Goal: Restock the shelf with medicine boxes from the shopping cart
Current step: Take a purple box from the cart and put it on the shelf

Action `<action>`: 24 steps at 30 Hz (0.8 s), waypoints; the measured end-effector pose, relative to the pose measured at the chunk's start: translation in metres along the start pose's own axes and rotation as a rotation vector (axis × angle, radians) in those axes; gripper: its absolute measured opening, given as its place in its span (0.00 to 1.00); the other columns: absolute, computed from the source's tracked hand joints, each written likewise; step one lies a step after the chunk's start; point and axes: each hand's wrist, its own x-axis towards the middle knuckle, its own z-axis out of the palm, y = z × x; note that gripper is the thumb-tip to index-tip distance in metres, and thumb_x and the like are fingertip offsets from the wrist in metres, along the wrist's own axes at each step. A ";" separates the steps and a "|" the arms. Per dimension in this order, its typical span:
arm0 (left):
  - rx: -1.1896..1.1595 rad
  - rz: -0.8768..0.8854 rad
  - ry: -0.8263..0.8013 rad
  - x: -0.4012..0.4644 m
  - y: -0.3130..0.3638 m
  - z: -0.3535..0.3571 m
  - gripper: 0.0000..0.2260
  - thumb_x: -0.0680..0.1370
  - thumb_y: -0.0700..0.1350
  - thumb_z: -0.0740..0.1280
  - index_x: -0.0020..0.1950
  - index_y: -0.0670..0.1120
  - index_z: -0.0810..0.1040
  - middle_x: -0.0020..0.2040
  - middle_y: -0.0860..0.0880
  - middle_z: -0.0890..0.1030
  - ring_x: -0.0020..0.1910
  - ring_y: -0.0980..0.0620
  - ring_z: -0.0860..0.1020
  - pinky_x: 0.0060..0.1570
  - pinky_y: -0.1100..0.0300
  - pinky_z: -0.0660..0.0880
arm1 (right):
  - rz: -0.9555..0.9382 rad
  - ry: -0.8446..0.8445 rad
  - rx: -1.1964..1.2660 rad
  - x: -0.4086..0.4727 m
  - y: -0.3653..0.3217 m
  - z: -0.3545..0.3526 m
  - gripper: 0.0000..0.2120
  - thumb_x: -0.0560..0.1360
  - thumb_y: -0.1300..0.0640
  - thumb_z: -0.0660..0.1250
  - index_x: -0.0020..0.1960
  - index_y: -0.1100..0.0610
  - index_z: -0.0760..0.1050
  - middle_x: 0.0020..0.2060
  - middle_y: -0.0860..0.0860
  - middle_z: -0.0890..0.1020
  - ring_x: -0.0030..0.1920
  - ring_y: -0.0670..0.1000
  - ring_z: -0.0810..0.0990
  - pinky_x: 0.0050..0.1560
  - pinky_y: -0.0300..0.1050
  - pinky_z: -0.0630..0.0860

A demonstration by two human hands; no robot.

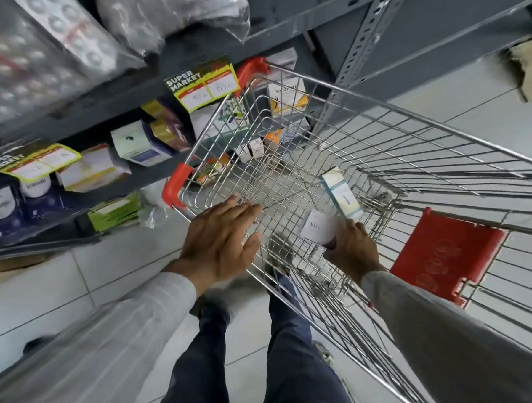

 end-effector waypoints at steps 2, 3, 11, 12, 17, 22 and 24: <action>-0.018 -0.002 -0.005 -0.002 0.003 -0.004 0.29 0.81 0.60 0.56 0.80 0.51 0.65 0.78 0.49 0.73 0.81 0.47 0.63 0.76 0.47 0.66 | -0.037 0.035 0.044 -0.009 -0.009 -0.021 0.40 0.68 0.45 0.76 0.74 0.55 0.63 0.67 0.57 0.77 0.65 0.61 0.76 0.61 0.59 0.81; -0.047 -0.002 -0.005 -0.004 0.005 -0.008 0.29 0.82 0.60 0.56 0.82 0.50 0.62 0.80 0.48 0.70 0.82 0.47 0.60 0.78 0.47 0.63 | -0.060 0.068 0.062 -0.014 -0.015 -0.035 0.40 0.68 0.43 0.75 0.73 0.54 0.63 0.66 0.57 0.78 0.64 0.61 0.76 0.60 0.58 0.80; -0.238 -0.009 0.363 -0.041 0.008 -0.112 0.25 0.86 0.52 0.58 0.82 0.46 0.62 0.82 0.47 0.65 0.83 0.50 0.57 0.80 0.61 0.47 | -0.305 0.364 0.108 -0.074 -0.091 -0.196 0.45 0.64 0.33 0.75 0.75 0.54 0.70 0.58 0.53 0.81 0.56 0.56 0.76 0.58 0.50 0.75; -0.258 -0.002 0.428 -0.049 0.005 -0.135 0.25 0.86 0.51 0.59 0.81 0.45 0.64 0.82 0.46 0.65 0.83 0.50 0.58 0.82 0.58 0.49 | -0.370 0.409 0.118 -0.085 -0.104 -0.219 0.44 0.64 0.32 0.75 0.73 0.54 0.72 0.56 0.53 0.82 0.54 0.56 0.76 0.57 0.49 0.74; -0.228 0.078 0.890 -0.104 -0.017 -0.248 0.23 0.82 0.47 0.64 0.77 0.42 0.71 0.78 0.46 0.72 0.80 0.48 0.66 0.79 0.52 0.63 | -0.613 0.579 0.110 -0.143 -0.175 -0.329 0.43 0.60 0.44 0.83 0.72 0.54 0.76 0.57 0.52 0.83 0.54 0.55 0.79 0.56 0.35 0.68; 0.002 0.124 1.273 -0.157 -0.051 -0.346 0.23 0.82 0.44 0.65 0.77 0.42 0.71 0.78 0.47 0.71 0.79 0.48 0.67 0.80 0.52 0.62 | -0.878 0.677 0.242 -0.191 -0.249 -0.420 0.40 0.61 0.45 0.78 0.72 0.53 0.77 0.59 0.48 0.80 0.59 0.51 0.78 0.62 0.35 0.71; 0.078 0.096 1.315 -0.167 -0.065 -0.367 0.23 0.82 0.44 0.65 0.78 0.42 0.70 0.78 0.45 0.72 0.80 0.47 0.66 0.80 0.49 0.61 | -0.959 0.693 0.278 -0.198 -0.272 -0.446 0.39 0.62 0.43 0.77 0.72 0.50 0.76 0.60 0.47 0.80 0.63 0.47 0.77 0.64 0.33 0.69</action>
